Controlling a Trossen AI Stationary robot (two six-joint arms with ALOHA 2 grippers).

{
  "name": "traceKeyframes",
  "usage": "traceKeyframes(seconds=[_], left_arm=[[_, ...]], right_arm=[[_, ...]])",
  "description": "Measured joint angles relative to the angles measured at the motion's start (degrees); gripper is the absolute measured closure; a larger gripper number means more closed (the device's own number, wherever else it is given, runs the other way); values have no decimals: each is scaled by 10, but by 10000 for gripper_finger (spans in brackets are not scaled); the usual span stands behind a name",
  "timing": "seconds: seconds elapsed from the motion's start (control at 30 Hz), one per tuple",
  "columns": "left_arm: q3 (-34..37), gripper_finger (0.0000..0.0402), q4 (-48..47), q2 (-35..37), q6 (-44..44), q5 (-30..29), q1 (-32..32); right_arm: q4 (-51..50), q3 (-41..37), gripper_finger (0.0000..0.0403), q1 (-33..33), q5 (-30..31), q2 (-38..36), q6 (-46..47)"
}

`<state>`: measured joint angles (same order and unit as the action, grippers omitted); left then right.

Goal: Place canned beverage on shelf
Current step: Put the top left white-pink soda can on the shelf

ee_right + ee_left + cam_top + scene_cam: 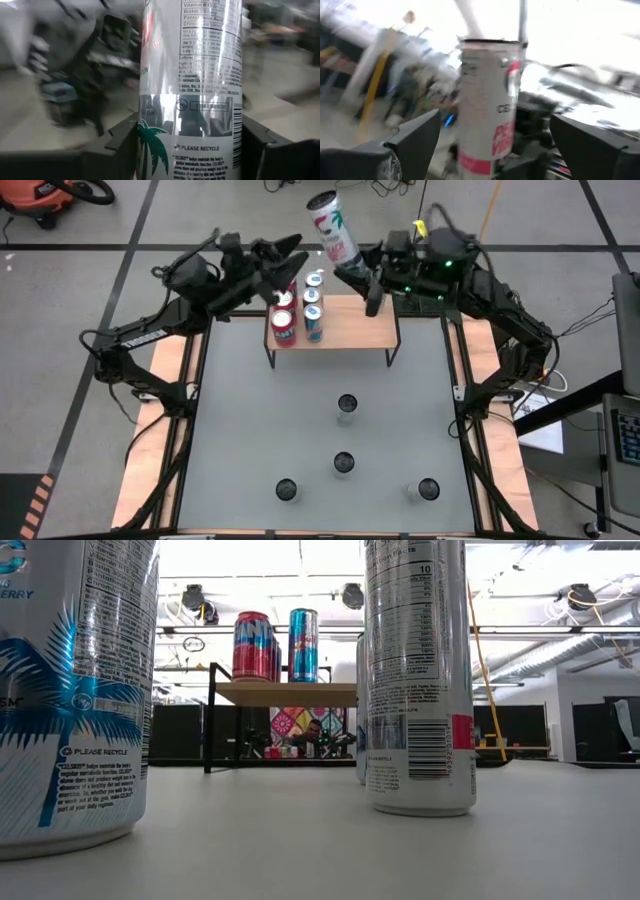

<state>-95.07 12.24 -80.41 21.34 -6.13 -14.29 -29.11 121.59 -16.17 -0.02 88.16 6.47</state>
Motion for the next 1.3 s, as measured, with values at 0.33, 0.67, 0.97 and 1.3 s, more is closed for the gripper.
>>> traceKeyframes(seconds=[0.33,0.67,0.97,1.3], left_arm=[[0,24,101,-16,-142,-3,44],[0,24,79,-20,-98,-7,46],[2,24,33,-22,-58,50,23],[1,67,33,-21,-51,103,19]], right_arm=[[102,-2,195,-7,-122,36,63],[114,-2,195,-8,-167,46,76],[128,-2,195,-7,-222,43,93],[114,-2,195,-7,-229,43,96]])
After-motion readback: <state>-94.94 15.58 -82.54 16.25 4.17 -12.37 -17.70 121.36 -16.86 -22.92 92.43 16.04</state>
